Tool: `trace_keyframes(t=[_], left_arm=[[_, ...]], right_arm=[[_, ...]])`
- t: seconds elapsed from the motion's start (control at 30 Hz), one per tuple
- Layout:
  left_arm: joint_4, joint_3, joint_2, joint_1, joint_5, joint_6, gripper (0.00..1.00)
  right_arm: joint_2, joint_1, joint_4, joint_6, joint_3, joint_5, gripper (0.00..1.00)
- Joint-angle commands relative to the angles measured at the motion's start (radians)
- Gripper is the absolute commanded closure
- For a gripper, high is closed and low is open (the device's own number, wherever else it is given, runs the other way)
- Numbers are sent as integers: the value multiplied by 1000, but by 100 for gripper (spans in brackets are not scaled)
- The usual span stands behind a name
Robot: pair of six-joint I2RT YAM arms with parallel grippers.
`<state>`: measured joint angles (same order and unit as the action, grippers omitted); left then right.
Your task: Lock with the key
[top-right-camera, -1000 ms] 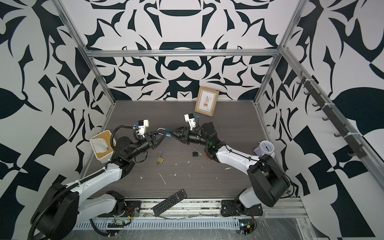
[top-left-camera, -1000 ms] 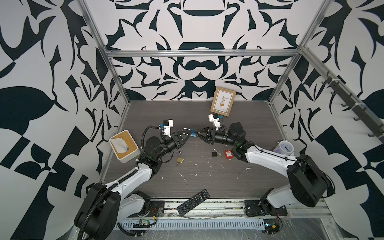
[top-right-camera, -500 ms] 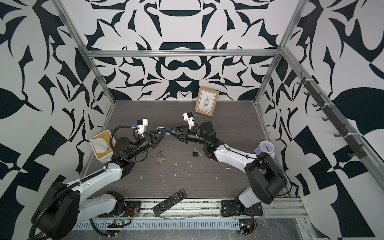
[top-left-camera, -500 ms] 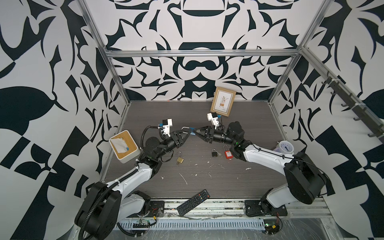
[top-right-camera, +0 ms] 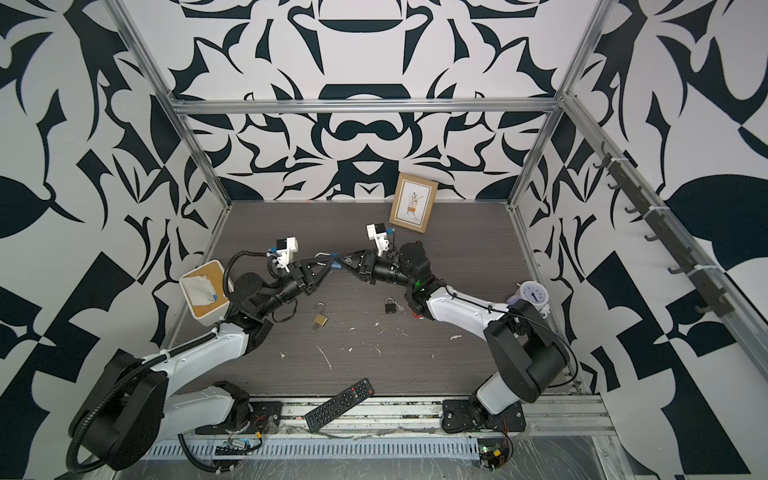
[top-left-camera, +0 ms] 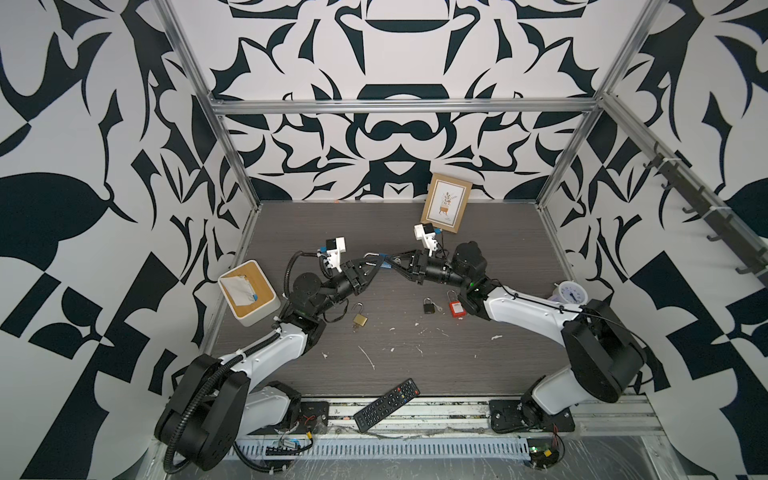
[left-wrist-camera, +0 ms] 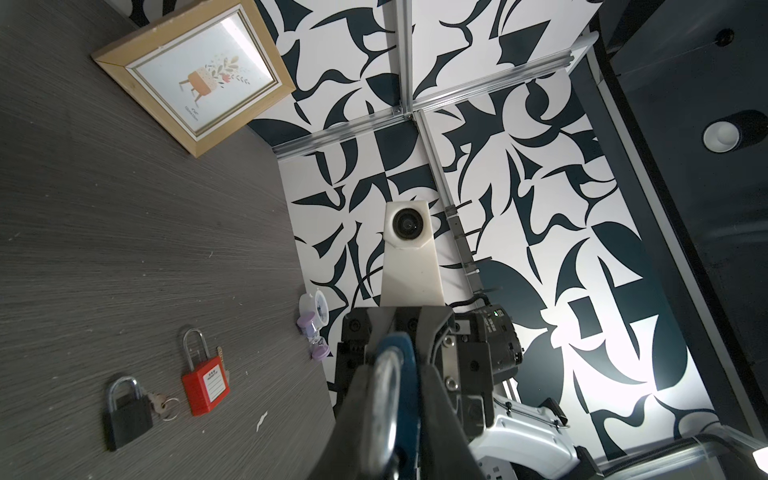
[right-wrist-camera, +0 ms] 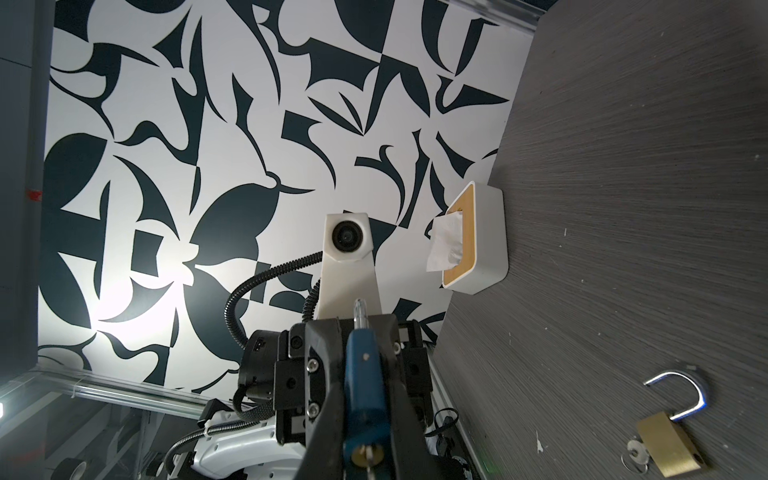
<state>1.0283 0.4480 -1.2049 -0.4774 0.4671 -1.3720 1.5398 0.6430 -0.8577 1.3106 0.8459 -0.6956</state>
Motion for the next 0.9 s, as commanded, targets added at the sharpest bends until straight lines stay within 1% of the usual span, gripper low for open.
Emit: trace_keyframes(t=[0.0,0.03,0.07,0.1,0.13,0.2,0.33,0.47,0.57,0.63,0.7,0.77,0.87], left_arm=[[5,-6,1,-19,82,39,87],[-21,-3,11,-19,84,53,57],[-55,-1,25,-19,80,64,39],[-105,0,48,-18,69,84,18],[-159,5,75,-17,58,113,4],[-293,24,136,-12,45,181,3],[-597,67,291,-12,-31,348,1],[-803,85,433,-10,-103,486,0],[-932,112,488,-9,-135,578,1],[-955,125,488,-4,-117,604,2],[-926,127,472,-2,-69,607,4],[-865,122,453,-3,-2,591,6],[-708,90,425,-2,109,539,7]], right_arm=[[-15,7,-57,11,41,0,100],[-25,0,-32,1,42,-5,100],[-37,-8,3,-10,42,-4,100],[-51,-22,46,-27,41,-5,100],[-63,-36,76,-41,39,-8,100],[-75,-66,102,-39,29,-32,100],[-98,-126,44,33,-7,-97,100],[-143,-162,87,43,-15,-146,100],[-156,-174,97,65,-5,-206,100],[-150,-175,83,82,4,-263,100],[-147,-178,45,111,-3,-308,100],[-129,-178,-27,166,-11,-362,100],[-97,-180,-193,265,-33,-423,100]])
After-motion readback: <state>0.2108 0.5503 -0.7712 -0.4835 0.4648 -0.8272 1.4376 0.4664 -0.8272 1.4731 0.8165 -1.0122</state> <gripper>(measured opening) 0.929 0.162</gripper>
